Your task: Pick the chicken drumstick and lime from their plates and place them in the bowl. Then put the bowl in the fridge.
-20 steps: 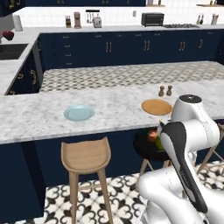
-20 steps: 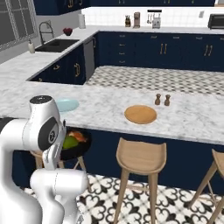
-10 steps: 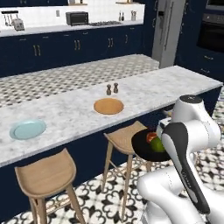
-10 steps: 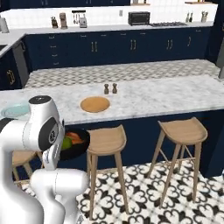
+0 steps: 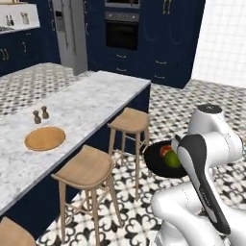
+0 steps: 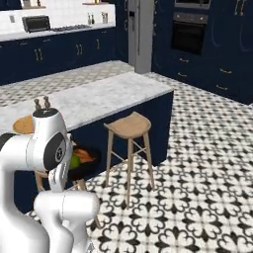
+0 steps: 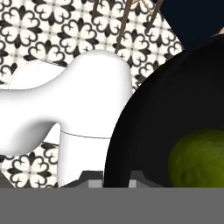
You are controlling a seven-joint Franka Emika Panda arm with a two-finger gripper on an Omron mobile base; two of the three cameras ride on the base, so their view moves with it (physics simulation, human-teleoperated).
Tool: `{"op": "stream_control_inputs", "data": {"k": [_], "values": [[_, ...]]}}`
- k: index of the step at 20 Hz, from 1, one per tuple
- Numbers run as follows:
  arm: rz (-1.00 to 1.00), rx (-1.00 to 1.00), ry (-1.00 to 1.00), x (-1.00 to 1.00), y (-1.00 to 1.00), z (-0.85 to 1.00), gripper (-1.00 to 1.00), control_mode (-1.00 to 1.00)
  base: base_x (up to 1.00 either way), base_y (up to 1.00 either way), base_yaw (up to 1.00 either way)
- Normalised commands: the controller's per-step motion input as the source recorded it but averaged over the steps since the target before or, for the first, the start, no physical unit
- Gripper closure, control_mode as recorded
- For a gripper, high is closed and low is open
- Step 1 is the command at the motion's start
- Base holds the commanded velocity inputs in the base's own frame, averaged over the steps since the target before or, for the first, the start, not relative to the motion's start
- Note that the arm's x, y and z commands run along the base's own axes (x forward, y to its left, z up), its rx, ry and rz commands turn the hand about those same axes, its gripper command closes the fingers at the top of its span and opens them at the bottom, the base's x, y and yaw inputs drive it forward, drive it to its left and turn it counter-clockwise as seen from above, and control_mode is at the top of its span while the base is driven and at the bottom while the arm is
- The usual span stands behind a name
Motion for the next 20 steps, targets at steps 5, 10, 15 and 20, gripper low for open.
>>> {"op": "stream_control_inputs", "data": {"k": [5,10,15,20], "values": [[0.0,0.0,0.0,0.0,0.0,0.0,1.0,1.0,0.27,0.0,-0.76],[0.0,0.0,0.0,0.0,0.0,0.0,1.0,1.0,0.99,-0.11,-0.42],[0.0,0.0,0.0,0.0,0.0,0.0,1.0,1.0,1.0,-0.04,-0.2],[0.0,0.0,0.0,0.0,0.0,0.0,1.0,1.0,1.0,-0.05,-0.1]]}}
